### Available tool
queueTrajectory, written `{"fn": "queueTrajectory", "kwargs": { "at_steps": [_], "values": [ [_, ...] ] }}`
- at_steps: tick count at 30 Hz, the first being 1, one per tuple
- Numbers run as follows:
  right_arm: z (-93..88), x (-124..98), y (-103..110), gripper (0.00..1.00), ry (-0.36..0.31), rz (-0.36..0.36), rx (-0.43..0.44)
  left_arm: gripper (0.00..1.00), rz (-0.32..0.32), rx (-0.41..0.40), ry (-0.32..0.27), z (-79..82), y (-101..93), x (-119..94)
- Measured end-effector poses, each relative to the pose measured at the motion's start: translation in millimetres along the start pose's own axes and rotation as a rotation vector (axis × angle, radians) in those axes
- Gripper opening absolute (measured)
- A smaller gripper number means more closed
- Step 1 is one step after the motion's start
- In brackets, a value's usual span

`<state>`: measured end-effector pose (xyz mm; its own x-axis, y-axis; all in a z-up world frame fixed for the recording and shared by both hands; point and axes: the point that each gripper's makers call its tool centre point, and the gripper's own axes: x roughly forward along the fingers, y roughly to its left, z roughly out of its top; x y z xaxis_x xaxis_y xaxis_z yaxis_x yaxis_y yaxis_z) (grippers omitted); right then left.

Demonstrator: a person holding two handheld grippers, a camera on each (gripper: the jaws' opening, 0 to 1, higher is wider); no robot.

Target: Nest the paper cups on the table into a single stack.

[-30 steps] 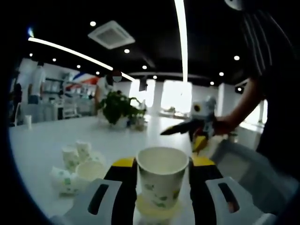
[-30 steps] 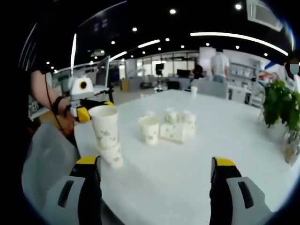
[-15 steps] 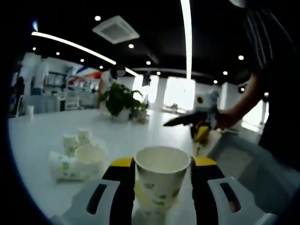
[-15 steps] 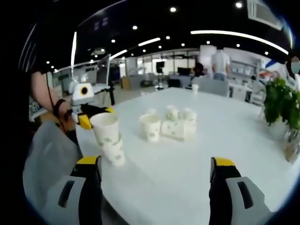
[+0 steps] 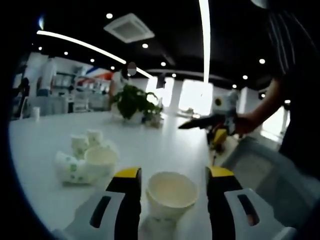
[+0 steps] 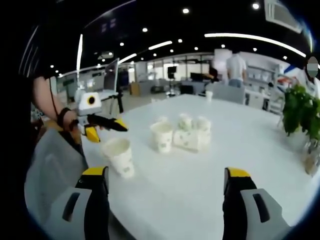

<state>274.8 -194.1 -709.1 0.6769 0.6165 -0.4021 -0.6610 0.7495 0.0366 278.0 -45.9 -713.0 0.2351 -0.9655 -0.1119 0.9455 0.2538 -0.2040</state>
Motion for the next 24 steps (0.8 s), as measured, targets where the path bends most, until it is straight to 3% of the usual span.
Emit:
{"fn": "queueTrajectory", "kwargs": {
  "at_steps": [7, 14, 24],
  "values": [
    [1.3, 1.3, 0.7, 0.93, -0.006, 0.004, 0.001, 0.49, 0.008, -0.002, 0.001, 0.8, 0.4, -2.4],
    [2.1, 1.5, -0.3, 0.93, -0.01, 0.004, 0.003, 0.52, 0.032, 0.028, 0.002, 12.5, 2.2, -15.3],
    [8.9, 4.9, 0.9, 0.93, -0.02, 0.012, -0.01, 0.67, 0.137, 0.004, -0.014, 17.7, 24.1, -35.1]
  ]
}}
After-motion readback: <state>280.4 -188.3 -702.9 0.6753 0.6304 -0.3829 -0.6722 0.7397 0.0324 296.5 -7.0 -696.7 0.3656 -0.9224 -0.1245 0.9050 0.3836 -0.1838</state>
